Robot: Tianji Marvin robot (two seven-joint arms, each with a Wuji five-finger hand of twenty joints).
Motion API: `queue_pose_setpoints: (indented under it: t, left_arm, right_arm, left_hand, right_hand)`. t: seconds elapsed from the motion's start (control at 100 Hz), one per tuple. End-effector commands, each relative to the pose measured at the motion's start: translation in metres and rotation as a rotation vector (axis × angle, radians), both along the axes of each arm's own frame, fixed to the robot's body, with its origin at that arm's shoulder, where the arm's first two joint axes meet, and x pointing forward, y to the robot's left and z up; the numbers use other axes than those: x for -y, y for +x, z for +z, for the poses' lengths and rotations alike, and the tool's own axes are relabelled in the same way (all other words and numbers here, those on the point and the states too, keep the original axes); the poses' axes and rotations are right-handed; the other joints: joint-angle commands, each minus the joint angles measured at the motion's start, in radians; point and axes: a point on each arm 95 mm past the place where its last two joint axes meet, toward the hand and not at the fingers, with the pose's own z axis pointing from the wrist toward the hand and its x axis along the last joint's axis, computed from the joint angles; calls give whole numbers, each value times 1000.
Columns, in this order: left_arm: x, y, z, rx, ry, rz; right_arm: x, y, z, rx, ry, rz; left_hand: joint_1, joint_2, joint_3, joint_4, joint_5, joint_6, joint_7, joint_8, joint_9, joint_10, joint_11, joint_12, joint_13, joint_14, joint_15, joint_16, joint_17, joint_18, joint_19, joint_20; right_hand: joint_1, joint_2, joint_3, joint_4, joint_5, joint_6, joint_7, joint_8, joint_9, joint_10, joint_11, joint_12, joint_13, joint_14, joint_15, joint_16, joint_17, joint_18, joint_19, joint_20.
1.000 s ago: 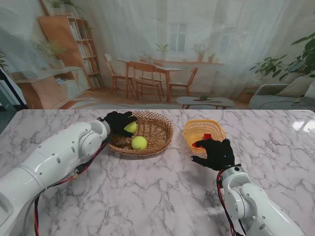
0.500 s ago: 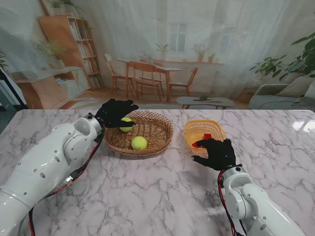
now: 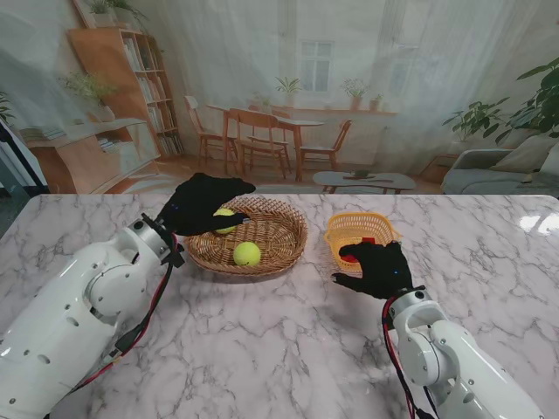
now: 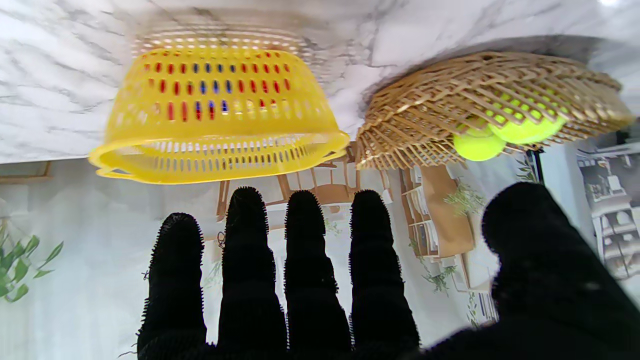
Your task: Sort the blocks and the balls into two baskets
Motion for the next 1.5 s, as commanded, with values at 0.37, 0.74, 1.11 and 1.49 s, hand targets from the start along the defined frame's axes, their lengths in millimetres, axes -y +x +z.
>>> queue_pose_setpoints:
  t: [0.37,0.74,1.11,1.49]
  left_arm:
    - [29,-54,-64,-237,-336,10]
    - [26,-46,-111,-412,-348,72]
    - [21,-44,-111,-405,-280,56]
    - [19,-29,-112,-391,-231,45]
  right_arm:
    - [-34,21,37,75,188,182]
    - [-34,29,1,-1,234,247]
    - [-31,29,1,-15,225,235]
    - [-19,41,0,-21,208,206]
  left_hand:
    - [-11,37,-19,-16,-63,25,-20,2,-135,38,2,41,-107,24,-24,53,-53,-61,-35,19]
    - [10,42,-14,-8,-2,24,83,95,-87,15,9,15,-114,15,-28,-51,-85,-10,-77,-47]
    - [-4,46,-16,-9,-81,6,-15,25,-103,17,1,10,-112,16,-40,-39,-96,15,-88,-22]
    - [-3,46,-16,-10,-59,6,-9,23,-98,20,-9,10,-114,18,-46,-37,-97,18,-100,-17]
  right_hand:
    - [-24,34,-29,22,13,-16,-14,0,14,-22,-43,-33,14,-42,-74,-29,22,12,-8,-22]
    - [-63,19,-5,18,40,-40,9,-12,39,-55,-61,-59,33,-84,-106,-61,44,-6,-4,-37]
    - [-48,31,-16,18,39,-32,15,-20,39,-51,-55,-61,29,-87,-105,-62,41,-2,2,-42]
    - [-39,36,-27,20,40,-31,17,-24,41,-50,-52,-58,27,-87,-106,-62,36,-1,3,-46]
